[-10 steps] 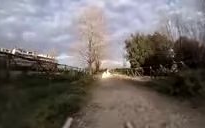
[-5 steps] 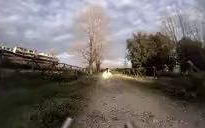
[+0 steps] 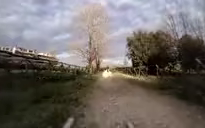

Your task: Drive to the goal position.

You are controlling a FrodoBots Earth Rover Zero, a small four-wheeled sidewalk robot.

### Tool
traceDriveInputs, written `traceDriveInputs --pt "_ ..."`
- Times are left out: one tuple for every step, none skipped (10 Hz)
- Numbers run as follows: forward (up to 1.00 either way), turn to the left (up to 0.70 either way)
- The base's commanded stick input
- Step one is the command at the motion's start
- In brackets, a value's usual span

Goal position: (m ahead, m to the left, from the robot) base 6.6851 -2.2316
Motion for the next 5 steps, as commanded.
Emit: traceDriveInputs --pt "0.70 0.00" --pt "0.70 0.00" --pt "0.70 0.00" --pt "0.70 0.00" --pt "0.70 0.00"
